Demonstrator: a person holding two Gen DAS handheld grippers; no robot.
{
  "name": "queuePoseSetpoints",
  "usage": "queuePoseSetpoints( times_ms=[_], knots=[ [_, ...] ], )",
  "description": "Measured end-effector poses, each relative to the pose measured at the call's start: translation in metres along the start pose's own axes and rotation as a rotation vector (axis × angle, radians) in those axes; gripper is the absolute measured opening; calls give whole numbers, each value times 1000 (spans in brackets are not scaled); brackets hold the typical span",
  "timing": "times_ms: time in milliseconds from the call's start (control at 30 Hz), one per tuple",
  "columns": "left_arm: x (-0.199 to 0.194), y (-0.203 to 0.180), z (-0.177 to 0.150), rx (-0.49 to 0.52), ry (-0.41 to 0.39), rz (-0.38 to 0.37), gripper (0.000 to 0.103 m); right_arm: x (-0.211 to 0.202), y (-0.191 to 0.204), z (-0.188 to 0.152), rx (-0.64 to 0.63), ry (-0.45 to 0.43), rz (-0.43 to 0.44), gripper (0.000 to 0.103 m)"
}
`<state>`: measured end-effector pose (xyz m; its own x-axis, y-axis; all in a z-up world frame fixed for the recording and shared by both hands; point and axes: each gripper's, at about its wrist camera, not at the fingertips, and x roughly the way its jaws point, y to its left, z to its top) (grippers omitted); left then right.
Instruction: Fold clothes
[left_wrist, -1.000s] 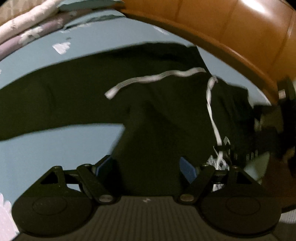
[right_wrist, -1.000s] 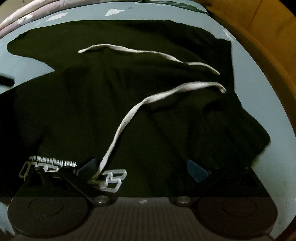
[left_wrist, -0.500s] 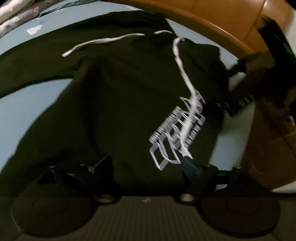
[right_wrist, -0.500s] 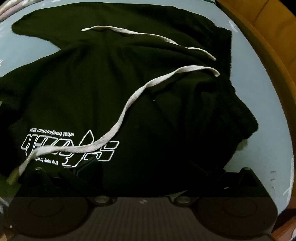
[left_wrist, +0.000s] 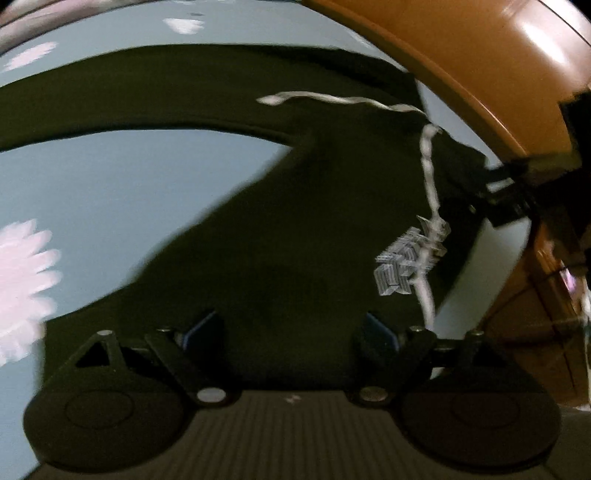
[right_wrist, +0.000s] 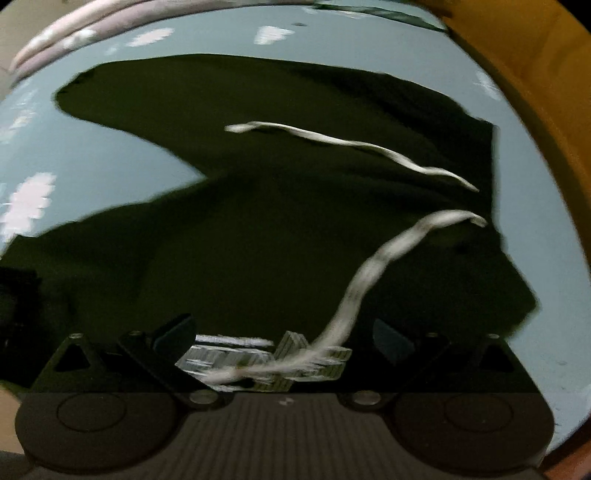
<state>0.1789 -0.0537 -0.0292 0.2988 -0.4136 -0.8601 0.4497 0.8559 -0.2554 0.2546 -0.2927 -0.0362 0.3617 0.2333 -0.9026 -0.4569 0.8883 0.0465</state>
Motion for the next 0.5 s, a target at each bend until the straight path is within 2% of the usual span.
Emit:
queuePoseSetpoints(
  times_ms=[167,300,500],
  knots=[
    [-41,57,-25,-143,-30,108,85,9,60,13,-78,28,128,103],
    [-55,93,-47,-206,-27,172,84,17,109,22,-145,55,231,103],
    [-56,133,-77,-277,-12,168,84,22,167,22,-270,76,303,103]
  ],
)
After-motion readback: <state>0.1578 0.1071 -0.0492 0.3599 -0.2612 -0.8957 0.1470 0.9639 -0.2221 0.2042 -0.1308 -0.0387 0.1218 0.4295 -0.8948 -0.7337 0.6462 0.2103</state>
